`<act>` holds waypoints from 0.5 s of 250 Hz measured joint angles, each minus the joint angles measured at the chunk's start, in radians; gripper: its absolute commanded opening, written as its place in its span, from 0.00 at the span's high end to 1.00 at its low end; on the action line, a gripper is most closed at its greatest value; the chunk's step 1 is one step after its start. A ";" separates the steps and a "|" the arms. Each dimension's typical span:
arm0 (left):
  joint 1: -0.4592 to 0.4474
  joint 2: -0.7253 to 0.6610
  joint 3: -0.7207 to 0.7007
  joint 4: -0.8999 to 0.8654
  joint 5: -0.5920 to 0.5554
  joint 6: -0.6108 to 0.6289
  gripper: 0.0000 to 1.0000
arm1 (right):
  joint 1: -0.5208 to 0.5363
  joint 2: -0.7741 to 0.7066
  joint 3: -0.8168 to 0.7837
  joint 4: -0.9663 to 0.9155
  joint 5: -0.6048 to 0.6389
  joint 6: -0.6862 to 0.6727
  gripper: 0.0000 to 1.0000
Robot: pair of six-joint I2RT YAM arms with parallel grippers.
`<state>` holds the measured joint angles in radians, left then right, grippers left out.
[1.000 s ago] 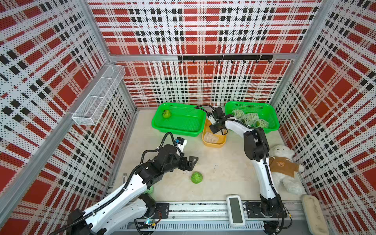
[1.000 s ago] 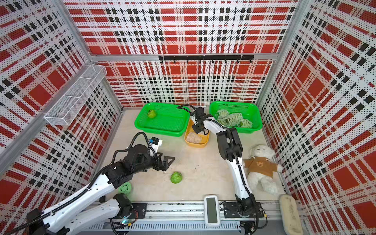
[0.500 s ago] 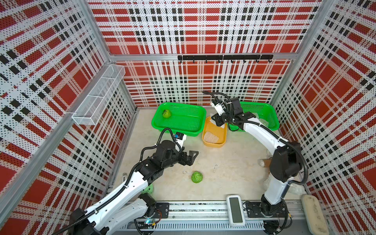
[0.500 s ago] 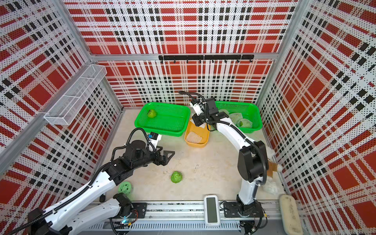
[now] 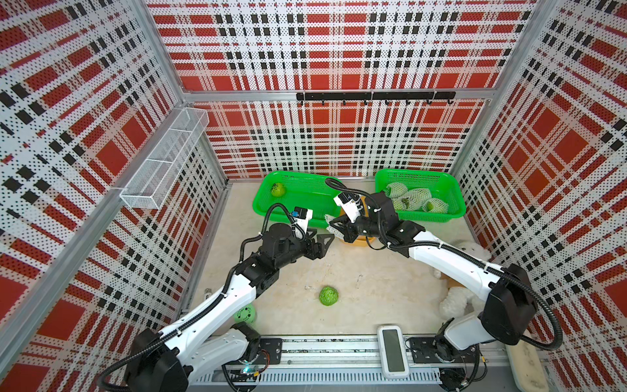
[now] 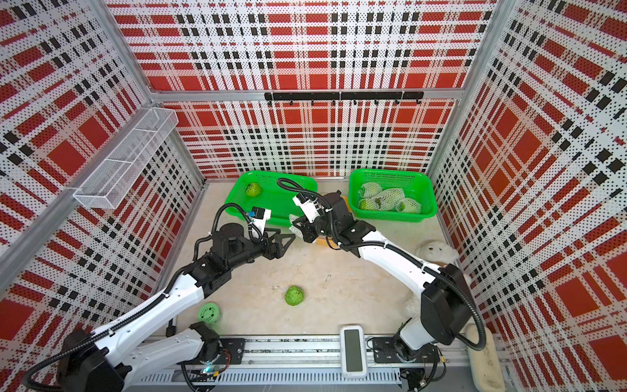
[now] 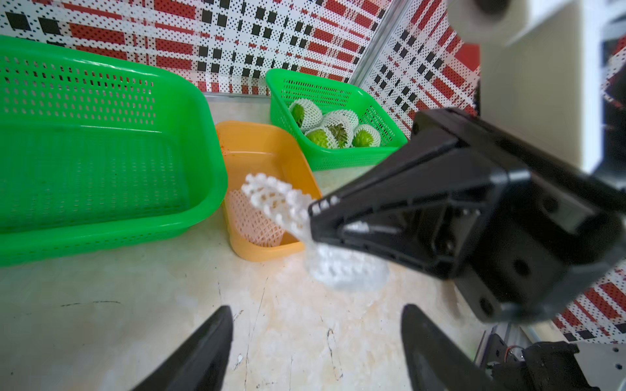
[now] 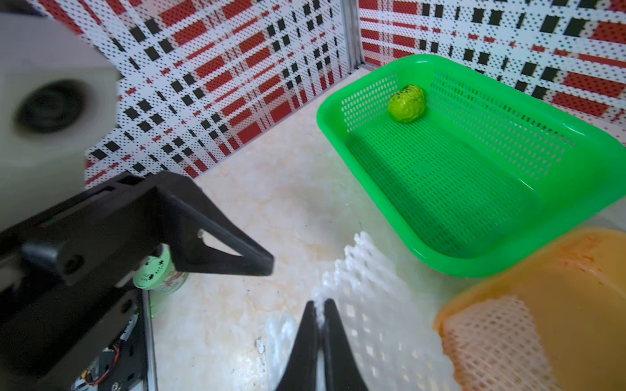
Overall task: Sleeve custard apples in foam nets
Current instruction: Pick up the foam net from the storage box, then open the foam net.
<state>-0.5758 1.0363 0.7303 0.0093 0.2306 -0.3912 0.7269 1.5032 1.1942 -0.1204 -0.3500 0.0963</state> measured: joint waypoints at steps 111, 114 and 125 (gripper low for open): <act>0.041 -0.002 -0.012 0.063 0.045 -0.027 0.48 | 0.044 -0.018 -0.032 0.103 0.049 0.061 0.93; 0.041 -0.002 -0.014 0.064 0.047 -0.027 0.48 | 0.044 -0.018 -0.032 0.104 0.050 0.062 0.93; 0.041 -0.005 -0.021 0.066 0.051 -0.028 0.48 | 0.044 -0.021 -0.032 0.108 0.052 0.064 0.92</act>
<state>-0.5350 1.0317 0.7094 0.0750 0.2813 -0.4191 0.7712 1.4818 1.1618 -0.0128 -0.2981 0.1604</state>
